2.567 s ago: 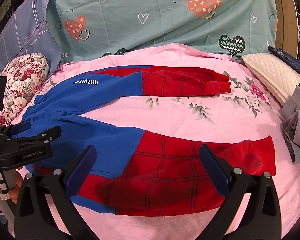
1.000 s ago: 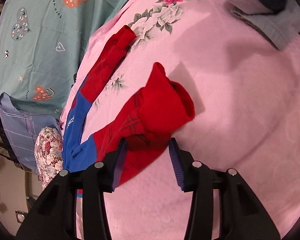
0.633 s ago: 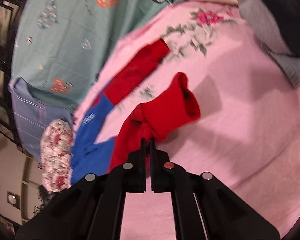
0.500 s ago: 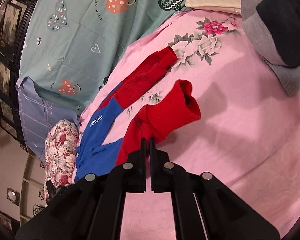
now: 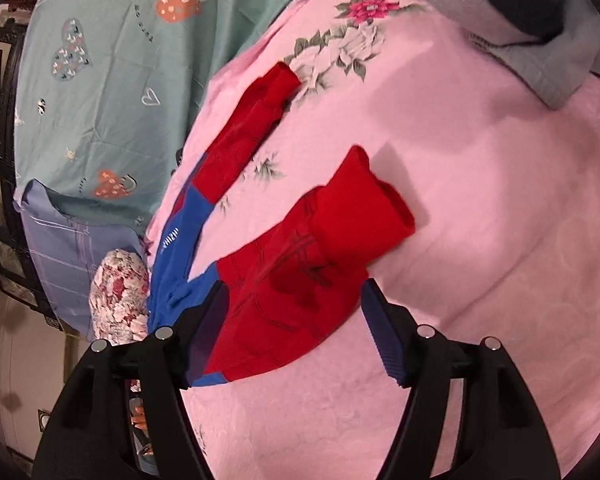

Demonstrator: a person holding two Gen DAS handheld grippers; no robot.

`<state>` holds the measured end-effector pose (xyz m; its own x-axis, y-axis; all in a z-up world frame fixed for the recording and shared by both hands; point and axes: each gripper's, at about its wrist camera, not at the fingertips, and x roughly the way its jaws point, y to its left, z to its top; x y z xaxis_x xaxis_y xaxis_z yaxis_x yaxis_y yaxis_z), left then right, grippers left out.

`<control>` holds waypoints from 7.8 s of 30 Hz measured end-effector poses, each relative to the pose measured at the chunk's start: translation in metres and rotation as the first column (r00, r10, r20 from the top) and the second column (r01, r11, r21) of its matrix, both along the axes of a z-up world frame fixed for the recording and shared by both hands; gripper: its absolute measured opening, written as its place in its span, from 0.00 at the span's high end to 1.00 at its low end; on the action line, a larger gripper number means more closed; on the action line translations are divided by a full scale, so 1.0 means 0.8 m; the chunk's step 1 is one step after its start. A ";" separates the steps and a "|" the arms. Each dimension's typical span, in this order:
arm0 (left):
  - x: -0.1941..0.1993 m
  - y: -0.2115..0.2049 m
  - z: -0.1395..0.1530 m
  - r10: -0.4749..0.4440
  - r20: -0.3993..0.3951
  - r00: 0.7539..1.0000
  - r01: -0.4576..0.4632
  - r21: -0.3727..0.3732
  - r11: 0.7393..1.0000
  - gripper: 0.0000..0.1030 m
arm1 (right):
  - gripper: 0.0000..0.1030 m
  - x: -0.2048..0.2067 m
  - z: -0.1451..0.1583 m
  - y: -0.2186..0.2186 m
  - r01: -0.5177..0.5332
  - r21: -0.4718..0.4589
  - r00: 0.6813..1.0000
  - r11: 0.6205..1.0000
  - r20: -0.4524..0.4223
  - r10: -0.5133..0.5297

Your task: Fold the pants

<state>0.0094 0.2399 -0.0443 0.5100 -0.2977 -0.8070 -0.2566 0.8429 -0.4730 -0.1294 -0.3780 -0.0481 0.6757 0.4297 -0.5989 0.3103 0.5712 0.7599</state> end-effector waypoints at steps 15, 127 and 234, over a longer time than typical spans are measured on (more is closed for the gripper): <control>-0.006 0.008 0.025 -0.035 0.016 0.999 0.036 -0.059 0.998 0.91 | 0.93 0.019 0.024 0.023 -0.074 -0.120 0.996 0.990 0.041 0.080; 0.162 0.022 -0.007 -0.253 0.181 0.950 0.267 -0.054 0.962 0.35 | 0.94 0.431 0.028 0.370 -0.738 -0.664 0.444 0.119 -0.345 0.827; -0.094 -0.102 0.020 -0.677 0.129 0.725 0.645 0.218 0.732 0.34 | 0.97 0.052 0.127 0.014 -0.025 -0.161 0.986 0.987 0.161 0.051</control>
